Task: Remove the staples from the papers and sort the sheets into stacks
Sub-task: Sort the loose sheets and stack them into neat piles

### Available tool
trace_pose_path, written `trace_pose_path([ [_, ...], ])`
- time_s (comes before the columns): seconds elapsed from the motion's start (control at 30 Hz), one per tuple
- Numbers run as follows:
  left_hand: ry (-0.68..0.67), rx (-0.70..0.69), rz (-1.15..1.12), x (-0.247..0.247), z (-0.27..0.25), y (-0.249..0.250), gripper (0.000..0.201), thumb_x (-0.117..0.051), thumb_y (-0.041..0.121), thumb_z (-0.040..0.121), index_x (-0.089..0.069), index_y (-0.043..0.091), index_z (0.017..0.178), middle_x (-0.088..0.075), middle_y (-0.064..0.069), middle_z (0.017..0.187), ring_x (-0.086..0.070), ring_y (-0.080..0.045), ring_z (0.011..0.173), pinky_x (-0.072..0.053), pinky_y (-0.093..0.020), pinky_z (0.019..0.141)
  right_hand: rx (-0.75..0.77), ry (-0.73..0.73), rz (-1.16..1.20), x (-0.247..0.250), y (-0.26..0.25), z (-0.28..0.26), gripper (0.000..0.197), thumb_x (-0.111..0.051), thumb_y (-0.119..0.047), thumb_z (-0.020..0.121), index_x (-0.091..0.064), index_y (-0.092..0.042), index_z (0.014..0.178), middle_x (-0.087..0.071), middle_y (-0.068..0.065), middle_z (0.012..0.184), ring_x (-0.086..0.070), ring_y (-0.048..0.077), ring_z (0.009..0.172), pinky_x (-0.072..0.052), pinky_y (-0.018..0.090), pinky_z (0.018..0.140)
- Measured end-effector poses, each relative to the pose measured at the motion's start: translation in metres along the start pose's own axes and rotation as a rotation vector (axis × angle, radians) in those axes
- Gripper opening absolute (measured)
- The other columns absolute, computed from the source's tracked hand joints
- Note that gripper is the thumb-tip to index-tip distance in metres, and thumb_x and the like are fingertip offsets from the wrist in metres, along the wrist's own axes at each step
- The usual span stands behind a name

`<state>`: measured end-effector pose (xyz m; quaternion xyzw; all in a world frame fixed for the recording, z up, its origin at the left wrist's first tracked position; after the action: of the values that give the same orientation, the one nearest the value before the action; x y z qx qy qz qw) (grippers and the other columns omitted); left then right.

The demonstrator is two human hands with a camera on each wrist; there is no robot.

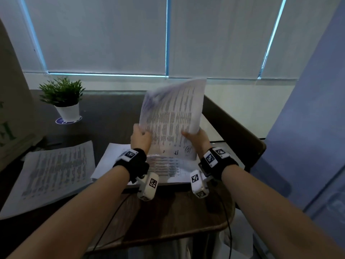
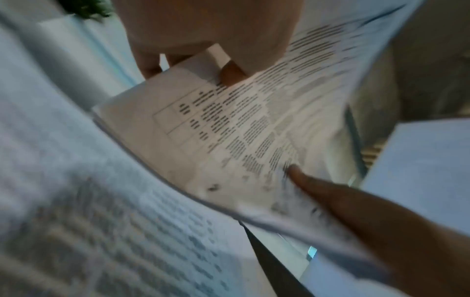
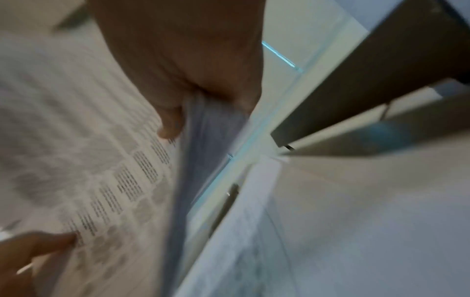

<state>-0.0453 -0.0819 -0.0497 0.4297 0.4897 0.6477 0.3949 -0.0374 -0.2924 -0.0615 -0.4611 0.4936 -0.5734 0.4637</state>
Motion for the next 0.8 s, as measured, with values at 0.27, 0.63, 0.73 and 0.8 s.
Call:
trace_pose_path([
  [0.27, -0.192, 0.399, 0.122, 0.027, -0.023, -0.026, 0.034, -0.045, 0.006, 0.095, -0.051, -0.005, 0.126, -0.057, -0.019, 0.126, -0.059, -0.023, 0.082, -0.048, -0.032, 0.074, -0.184, -0.133, -0.111, 0.011, 0.028, 0.008, 0.036, -0.065, -0.007, 0.092, -0.057, 0.003, 0.127, -0.066, 0.017, 0.121, -0.068, 0.024, 0.09, -0.057, 0.036, 0.084],
  [0.63, 0.018, 0.624, -0.24, 0.112, -0.075, -0.046, 0.046, -0.043, 0.007, 0.09, -0.035, 0.006, 0.135, -0.049, -0.009, 0.114, -0.056, -0.017, 0.101, -0.047, -0.026, 0.083, -0.156, -0.144, -0.545, 0.004, 0.054, -0.005, 0.047, -0.06, -0.024, 0.098, -0.051, -0.005, 0.139, -0.055, 0.011, 0.141, -0.053, 0.028, 0.126, -0.036, 0.025, 0.09],
  [0.73, -0.014, 0.671, -0.281, 0.109, -0.099, -0.045, 0.046, -0.037, 0.007, 0.095, -0.023, 0.005, 0.138, -0.044, -0.013, 0.116, -0.049, -0.028, 0.097, -0.038, -0.038, 0.085, -0.146, -0.14, -0.571, 0.005, 0.053, -0.009, 0.048, -0.058, -0.026, 0.098, -0.049, -0.005, 0.14, -0.054, 0.011, 0.142, -0.053, 0.028, 0.127, -0.035, 0.025, 0.089],
  [0.8, -0.054, 0.722, -0.292, 0.105, -0.109, -0.045, 0.048, -0.038, 0.01, 0.096, -0.02, 0.002, 0.14, -0.047, -0.02, 0.114, -0.048, -0.032, 0.091, -0.038, -0.041, 0.086, -0.141, -0.136, -0.58, 0.005, 0.052, -0.011, 0.047, -0.058, -0.026, 0.098, -0.049, -0.006, 0.14, -0.054, 0.012, 0.142, -0.053, 0.028, 0.126, -0.035, 0.025, 0.088],
])
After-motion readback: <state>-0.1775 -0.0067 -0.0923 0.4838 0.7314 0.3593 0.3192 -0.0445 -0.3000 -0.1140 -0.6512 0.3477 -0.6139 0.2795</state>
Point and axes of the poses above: each hand's wrist, its own z-axis towards the middle knuckle, its own x-axis out of the back of the hand, y = z × x, the point moved 4 cm from there along z, towards the middle knuckle
